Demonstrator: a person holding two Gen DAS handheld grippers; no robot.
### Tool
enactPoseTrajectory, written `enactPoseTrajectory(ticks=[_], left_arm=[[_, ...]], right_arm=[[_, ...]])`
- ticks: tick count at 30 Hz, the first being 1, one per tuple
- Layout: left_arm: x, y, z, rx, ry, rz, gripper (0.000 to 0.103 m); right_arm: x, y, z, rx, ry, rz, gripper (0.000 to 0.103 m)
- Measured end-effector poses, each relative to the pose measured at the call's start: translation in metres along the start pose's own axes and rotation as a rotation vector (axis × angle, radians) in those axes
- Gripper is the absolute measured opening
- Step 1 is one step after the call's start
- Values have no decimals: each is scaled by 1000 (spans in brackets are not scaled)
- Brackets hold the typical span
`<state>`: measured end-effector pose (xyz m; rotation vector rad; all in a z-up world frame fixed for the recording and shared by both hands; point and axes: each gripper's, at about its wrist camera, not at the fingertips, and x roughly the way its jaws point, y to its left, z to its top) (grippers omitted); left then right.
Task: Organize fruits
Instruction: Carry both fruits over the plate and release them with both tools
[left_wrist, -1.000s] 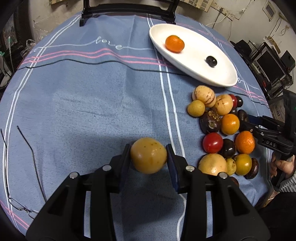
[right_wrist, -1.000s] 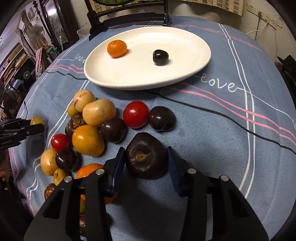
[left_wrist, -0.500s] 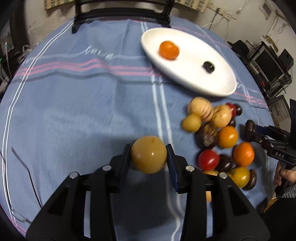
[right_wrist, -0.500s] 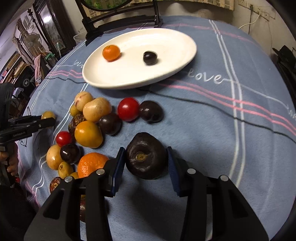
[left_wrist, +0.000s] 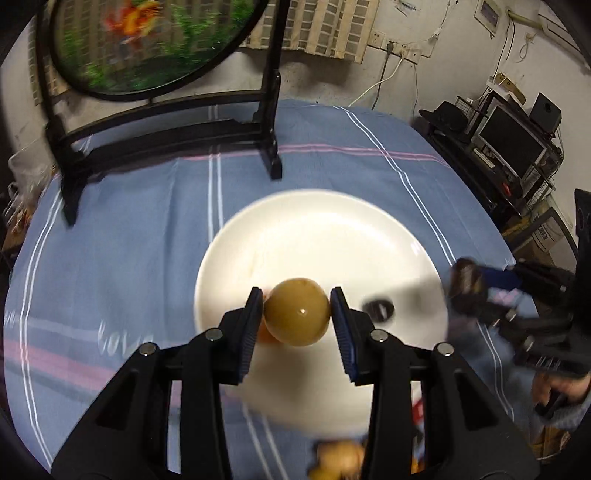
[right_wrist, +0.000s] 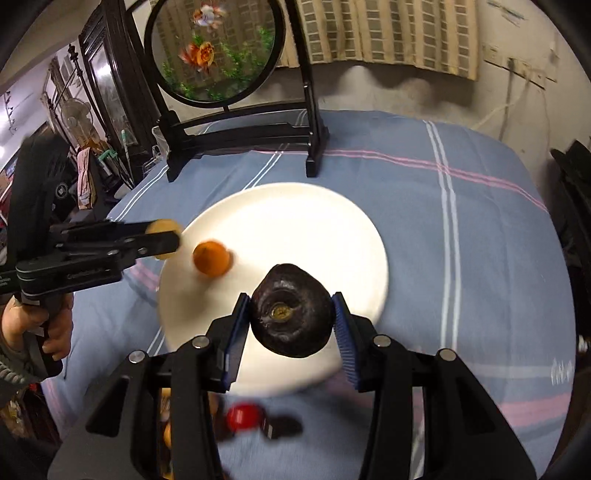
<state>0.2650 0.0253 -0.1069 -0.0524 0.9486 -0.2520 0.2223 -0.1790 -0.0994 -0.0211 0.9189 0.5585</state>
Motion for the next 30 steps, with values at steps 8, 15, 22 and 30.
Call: enactPoseTrajectory(ticks=[8, 15, 22, 30], left_arm=[[67, 11, 22, -18, 65, -8, 38], [51, 25, 6, -79, 53, -16, 43], [-6, 34, -30, -114, 26, 26, 56], [-47, 28, -116, -148, 106, 48, 66]], right_arm=[[84, -13, 32, 4, 95, 1, 46], [79, -15, 34, 4, 55, -13, 66], [13, -16, 31, 53, -54, -23, 66], [-55, -5, -46, 172, -56, -7, 79]])
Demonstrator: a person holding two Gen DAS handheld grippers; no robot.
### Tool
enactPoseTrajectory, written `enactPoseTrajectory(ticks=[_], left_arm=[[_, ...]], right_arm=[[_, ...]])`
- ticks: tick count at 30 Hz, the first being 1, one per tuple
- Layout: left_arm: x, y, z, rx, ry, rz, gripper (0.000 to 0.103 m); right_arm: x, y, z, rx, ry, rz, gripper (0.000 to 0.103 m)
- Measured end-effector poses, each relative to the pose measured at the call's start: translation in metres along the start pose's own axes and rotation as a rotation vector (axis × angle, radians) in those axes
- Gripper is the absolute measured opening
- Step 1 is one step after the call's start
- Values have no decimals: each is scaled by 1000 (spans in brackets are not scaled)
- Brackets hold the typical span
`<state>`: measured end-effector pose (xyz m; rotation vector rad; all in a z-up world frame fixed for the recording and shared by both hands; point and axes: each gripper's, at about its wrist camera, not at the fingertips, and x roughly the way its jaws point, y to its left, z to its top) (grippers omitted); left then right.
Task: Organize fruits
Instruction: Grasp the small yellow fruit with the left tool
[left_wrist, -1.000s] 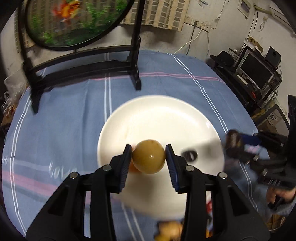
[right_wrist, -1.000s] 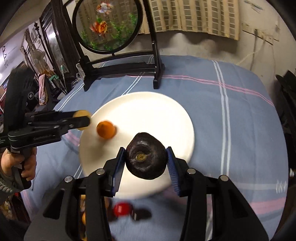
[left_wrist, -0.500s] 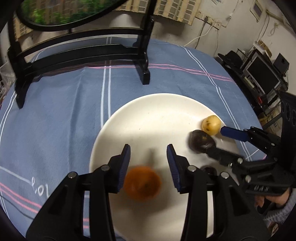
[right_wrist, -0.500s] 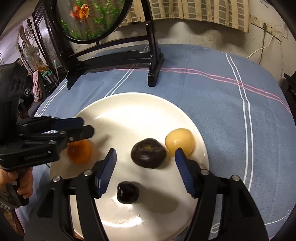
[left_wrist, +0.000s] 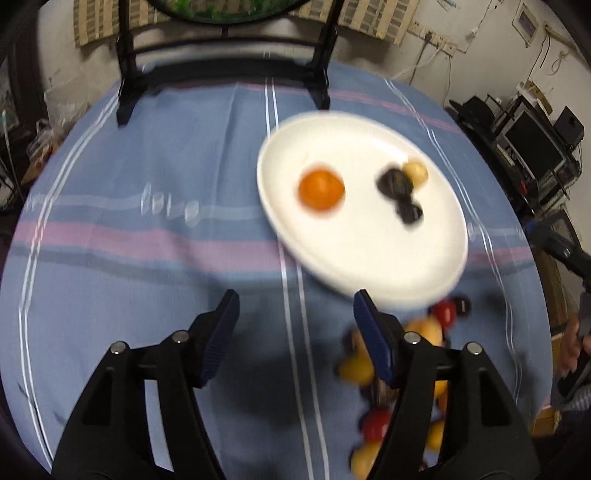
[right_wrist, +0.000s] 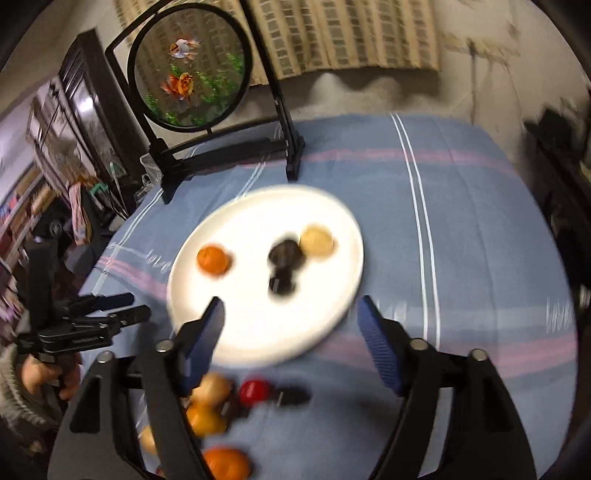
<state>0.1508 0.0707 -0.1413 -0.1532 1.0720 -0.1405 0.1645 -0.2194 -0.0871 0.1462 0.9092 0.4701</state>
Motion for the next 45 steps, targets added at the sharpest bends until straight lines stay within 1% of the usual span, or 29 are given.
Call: enactPoseTrajectory(ticks=[2, 4, 5, 6, 7, 9, 11, 14, 17, 18, 19, 21, 22, 24, 25, 28, 30, 33, 36, 37, 38, 40, 45], left_arm=[[-1, -3, -14, -1, 17, -15, 66], [0, -12, -23, 23, 23, -26, 66], [1, -15, -25, 38, 21, -27, 66], [3, -21, -25, 62, 21, -27, 66], [6, -26, -25, 82, 24, -24, 67], [11, -34, -23, 117, 26, -21, 67], [13, -39, -21, 126, 27, -39, 67], [19, -46, -18, 150, 38, -58, 69], [30, -51, -19, 181, 52, -34, 70], [33, -49, -20, 181, 55, -20, 72], [34, -46, -21, 171, 53, -26, 76], [31, -34, -22, 138, 43, -28, 77], [28, -28, -23, 126, 38, -12, 77], [22, -13, -24, 105, 35, 44, 76], [19, -3, -26, 84, 35, 53, 75], [6, 19, -29, 18, 25, 46, 75], [-2, 23, -30, 7, 9, 38, 75], [-3, 11, -30, 44, -1, 41, 75], [6, 2, -30, 75, 1, 57, 72], [11, 1, -30, 68, 10, 50, 65], [15, 3, -30, 57, 21, 37, 55], [22, 9, -28, 25, 40, 12, 48], [26, 18, -19, 13, 27, 18, 48]], right_arm=[[-14, -5, -32, 68, 19, 22, 90], [-24, -8, -59, 104, 54, 42, 92], [-27, -8, -66, 97, 79, 39, 92], [-28, -9, -69, 87, 96, 18, 92], [-33, -11, -71, 91, 96, -13, 92], [-44, -14, -73, 115, 73, -20, 92], [-53, -13, -76, 112, 62, -47, 96], [-63, -15, -81, 123, 50, -79, 96], [-71, -19, -87, 143, 35, -100, 96], [-73, -20, -89, 147, 36, -106, 96], [-72, -21, -89, 151, 37, -110, 96], [-73, -22, -90, 156, 36, -112, 96], [-73, -22, -89, 155, 35, -112, 96], [-72, -19, -88, 148, 37, -106, 96], [-71, -18, -87, 140, 39, -102, 96], [-67, -15, -85, 123, 47, -91, 96], [-64, -14, -83, 120, 54, -82, 96], [-60, -11, -81, 108, 64, -70, 96], [-60, -7, -78, 85, 67, -65, 96], [-60, -6, -79, 82, 66, -65, 96], [-60, -6, -79, 81, 65, -66, 96], [-61, -8, -79, 89, 65, -70, 96], [-61, -11, -82, 112, 74, -80, 96]])
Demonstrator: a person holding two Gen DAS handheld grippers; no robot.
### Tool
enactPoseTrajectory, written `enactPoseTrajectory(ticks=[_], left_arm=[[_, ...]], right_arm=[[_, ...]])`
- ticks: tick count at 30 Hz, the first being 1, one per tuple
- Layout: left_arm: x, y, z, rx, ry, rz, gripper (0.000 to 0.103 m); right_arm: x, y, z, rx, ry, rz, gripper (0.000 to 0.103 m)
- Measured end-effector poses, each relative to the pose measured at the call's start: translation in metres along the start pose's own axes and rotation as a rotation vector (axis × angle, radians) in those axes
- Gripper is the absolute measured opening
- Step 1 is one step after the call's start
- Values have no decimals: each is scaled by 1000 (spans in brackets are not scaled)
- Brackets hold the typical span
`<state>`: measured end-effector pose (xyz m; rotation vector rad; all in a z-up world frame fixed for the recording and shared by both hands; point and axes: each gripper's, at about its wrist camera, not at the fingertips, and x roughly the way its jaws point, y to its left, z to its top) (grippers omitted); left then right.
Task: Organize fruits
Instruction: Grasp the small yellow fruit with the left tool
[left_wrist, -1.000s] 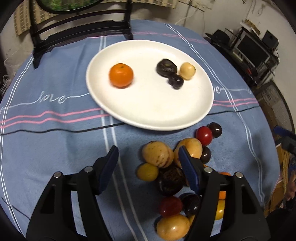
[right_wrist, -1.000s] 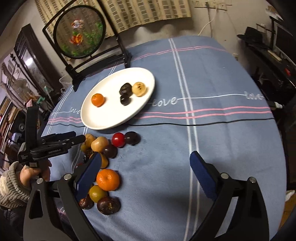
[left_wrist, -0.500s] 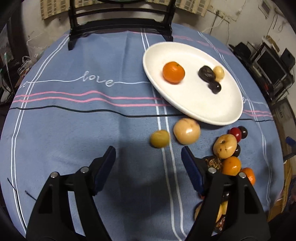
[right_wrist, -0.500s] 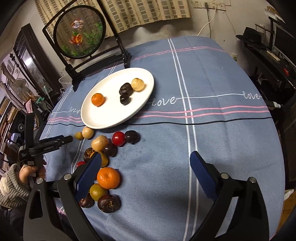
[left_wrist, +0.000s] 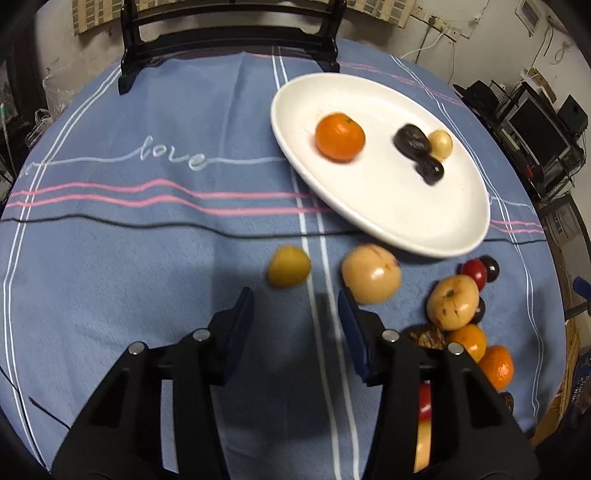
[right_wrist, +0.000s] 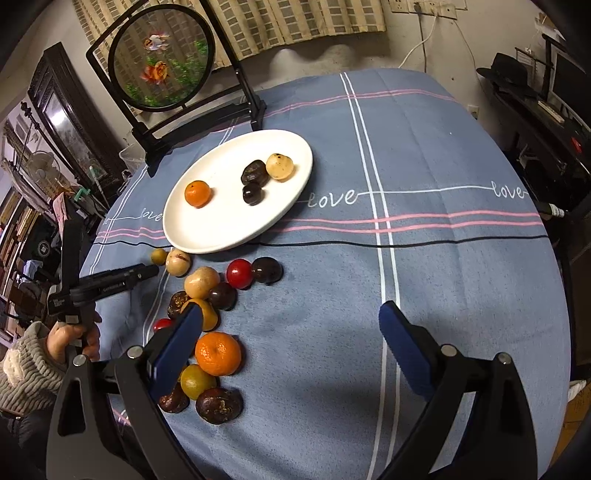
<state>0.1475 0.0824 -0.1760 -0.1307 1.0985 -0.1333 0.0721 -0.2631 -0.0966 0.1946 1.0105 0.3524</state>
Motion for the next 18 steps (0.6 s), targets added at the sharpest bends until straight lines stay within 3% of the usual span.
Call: enactPoseTrajectory(ticks=[6, 13, 18], left_arm=[[9, -2, 13, 21, -6, 10, 47], [24, -2, 14, 22, 15, 1, 26], [20, 0, 9, 12, 7, -8, 26]], right_arm=[[-1, 0, -2, 0, 5, -18, 96], [0, 0, -2, 0, 15, -30, 96], [4, 3, -1, -13, 31, -16, 96]])
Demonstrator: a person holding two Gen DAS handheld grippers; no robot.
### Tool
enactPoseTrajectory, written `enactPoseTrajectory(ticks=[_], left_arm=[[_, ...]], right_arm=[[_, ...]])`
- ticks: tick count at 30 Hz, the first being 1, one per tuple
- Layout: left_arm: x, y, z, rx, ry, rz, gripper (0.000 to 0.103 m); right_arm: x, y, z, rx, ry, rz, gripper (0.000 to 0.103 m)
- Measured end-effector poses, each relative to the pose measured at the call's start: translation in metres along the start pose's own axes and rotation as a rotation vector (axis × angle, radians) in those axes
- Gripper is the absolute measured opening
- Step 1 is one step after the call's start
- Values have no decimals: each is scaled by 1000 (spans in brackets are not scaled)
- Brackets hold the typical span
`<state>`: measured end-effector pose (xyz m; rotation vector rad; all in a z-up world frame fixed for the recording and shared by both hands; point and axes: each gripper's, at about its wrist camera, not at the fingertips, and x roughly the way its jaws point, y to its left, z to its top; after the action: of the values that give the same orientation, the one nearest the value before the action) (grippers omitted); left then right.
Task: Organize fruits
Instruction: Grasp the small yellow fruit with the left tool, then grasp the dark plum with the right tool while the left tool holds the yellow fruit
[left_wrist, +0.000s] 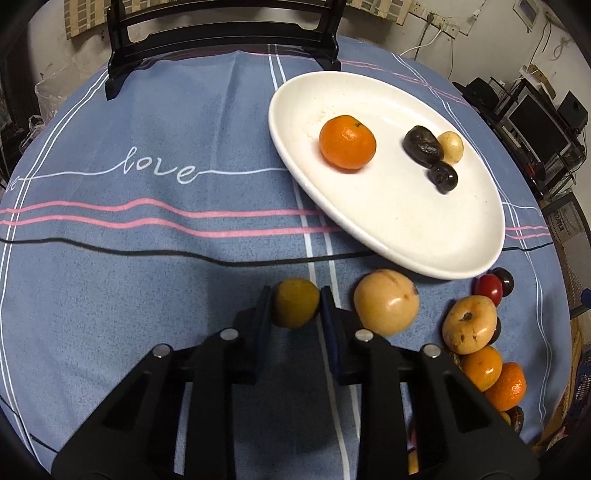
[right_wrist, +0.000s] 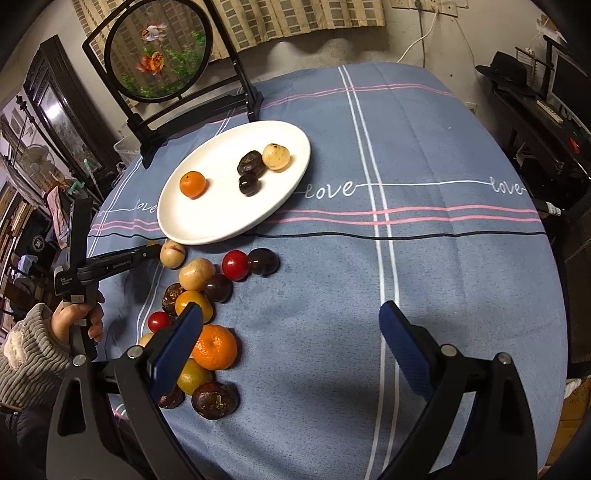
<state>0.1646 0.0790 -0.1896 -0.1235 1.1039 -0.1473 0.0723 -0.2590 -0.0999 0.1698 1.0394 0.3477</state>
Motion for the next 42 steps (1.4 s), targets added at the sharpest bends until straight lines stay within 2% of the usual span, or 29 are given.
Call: enactPoseTrajectory(ticks=[3, 7, 11, 14, 18, 22, 32, 42], left_arm=[[-12, 0, -9, -9, -7, -8, 26], [-30, 0, -33, -18, 2, -16, 26], [-42, 5, -57, -57, 20, -15, 26], [-49, 8, -71, -88, 26, -7, 26], [-59, 13, -84, -114, 25, 13, 26], [-62, 15, -92, -134, 27, 23, 26], [-61, 11, -94, -127, 37, 19, 26], [-54, 9, -90, -114, 55, 9, 26]], right_arm=[[6, 1, 2, -10, 11, 28, 96], [30, 10, 8, -86, 10, 50, 95], [62, 21, 16, -148, 41, 57, 75], [82, 29, 20, -227, 51, 37, 64], [103, 33, 24, -263, 74, 87, 58], [114, 34, 25, -270, 96, 119, 48], [115, 26, 36, -230, 89, 168, 47], [121, 26, 32, -242, 116, 150, 34]])
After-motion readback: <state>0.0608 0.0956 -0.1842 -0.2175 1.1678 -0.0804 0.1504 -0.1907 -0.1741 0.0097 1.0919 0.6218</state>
